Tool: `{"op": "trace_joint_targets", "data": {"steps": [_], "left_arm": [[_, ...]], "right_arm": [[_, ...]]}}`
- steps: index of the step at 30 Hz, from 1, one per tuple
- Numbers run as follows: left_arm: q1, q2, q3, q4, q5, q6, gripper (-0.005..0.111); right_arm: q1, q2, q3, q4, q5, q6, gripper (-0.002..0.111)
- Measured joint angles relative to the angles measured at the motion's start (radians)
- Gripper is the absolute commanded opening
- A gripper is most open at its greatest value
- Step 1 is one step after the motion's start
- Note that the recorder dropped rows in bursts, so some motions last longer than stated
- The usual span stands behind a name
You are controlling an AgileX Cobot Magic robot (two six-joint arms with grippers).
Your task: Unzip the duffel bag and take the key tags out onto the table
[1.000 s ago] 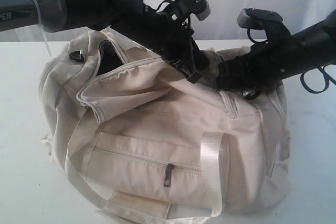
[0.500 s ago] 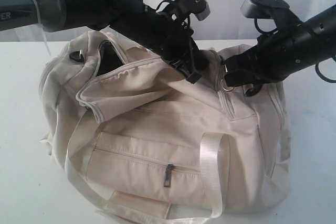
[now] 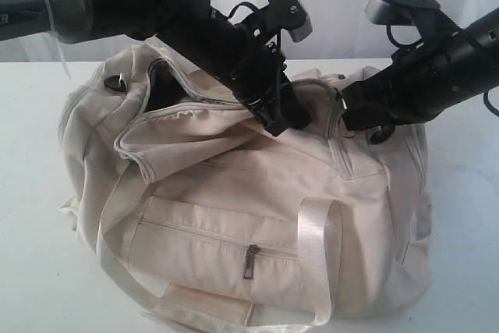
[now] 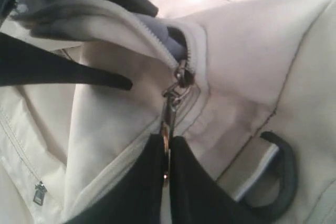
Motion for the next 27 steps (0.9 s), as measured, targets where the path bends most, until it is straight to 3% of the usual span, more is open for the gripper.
{"op": "trace_joint_targets", "data": {"steps": [13, 22, 27], "left_arm": [[0.000, -0.076, 0.000, -0.049, 0.016, 0.032, 0.052], [0.000, -0.076, 0.000, -0.109, -0.037, 0.054, 0.023], [0.000, -0.065, 0.000, -0.116, -0.059, 0.058, 0.021]], "right_arm": [[0.000, 0.000, 0.000, -0.040, -0.002, 0.030, 0.000], [0.000, 0.000, 0.000, -0.040, -0.002, 0.032, 0.000], [0.000, 0.000, 0.000, -0.040, -0.002, 0.037, 0.000]]}}
